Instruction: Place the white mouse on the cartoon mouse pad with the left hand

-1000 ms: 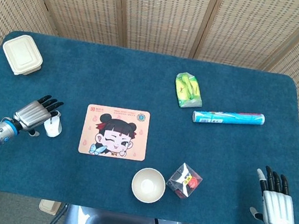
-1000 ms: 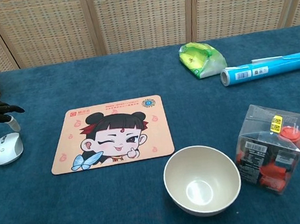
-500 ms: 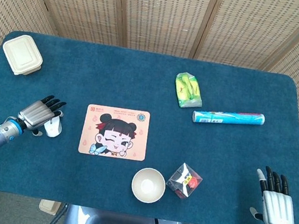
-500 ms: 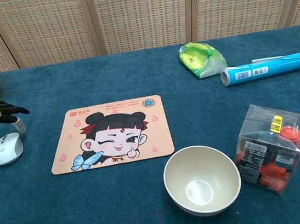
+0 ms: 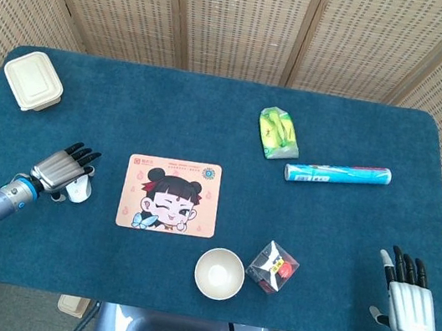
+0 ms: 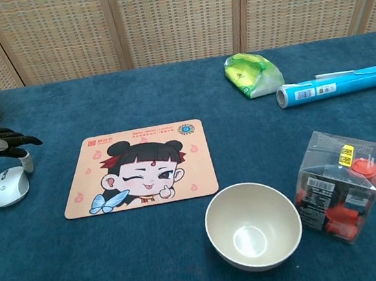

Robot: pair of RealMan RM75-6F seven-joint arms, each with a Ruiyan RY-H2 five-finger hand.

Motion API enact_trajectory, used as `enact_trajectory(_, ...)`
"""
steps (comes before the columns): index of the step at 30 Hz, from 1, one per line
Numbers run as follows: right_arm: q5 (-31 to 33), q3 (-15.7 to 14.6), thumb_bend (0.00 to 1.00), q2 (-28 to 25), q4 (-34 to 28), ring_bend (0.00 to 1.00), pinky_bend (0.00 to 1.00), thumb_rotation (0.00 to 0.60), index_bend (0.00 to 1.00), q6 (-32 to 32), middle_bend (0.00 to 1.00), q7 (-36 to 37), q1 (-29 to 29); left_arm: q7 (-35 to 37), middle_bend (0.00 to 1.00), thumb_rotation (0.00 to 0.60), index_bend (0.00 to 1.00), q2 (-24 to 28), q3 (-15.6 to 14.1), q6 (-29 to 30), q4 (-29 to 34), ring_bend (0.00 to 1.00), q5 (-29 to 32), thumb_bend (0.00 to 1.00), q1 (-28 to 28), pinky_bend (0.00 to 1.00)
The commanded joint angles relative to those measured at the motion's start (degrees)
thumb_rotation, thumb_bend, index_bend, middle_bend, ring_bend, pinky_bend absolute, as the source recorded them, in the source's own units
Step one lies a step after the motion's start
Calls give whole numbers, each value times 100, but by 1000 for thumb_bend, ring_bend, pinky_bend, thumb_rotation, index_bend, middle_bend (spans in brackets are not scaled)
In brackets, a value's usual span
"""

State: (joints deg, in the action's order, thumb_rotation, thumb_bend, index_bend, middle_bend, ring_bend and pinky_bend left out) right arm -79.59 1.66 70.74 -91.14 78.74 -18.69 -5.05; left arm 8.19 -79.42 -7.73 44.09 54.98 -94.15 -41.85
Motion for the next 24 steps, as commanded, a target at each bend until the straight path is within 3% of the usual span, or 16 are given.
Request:
enact_trajectory(1, -10, -3, 105, 5, 0, 0, 0, 600, 0, 4, 0, -6, -2, -15, 0, 600, 312, -1, -15, -2, -3, 0, 9, 181, 2, 0)
enact_trajectory(16, -25, -5, 105, 2, 6, 0, 0, 600, 0, 23, 0, 24, 0, -56, 0, 600, 497, -43, -34, 18, -30, 0, 79, 274, -1, 0)
enact_trajectory(24, -17, -7, 105, 1, 14, 0, 0, 600, 0, 14, 0, 32, -1, -84, 0, 600, 545, 51, 48, 102, 106, 0, 116, 313, -60, 0)
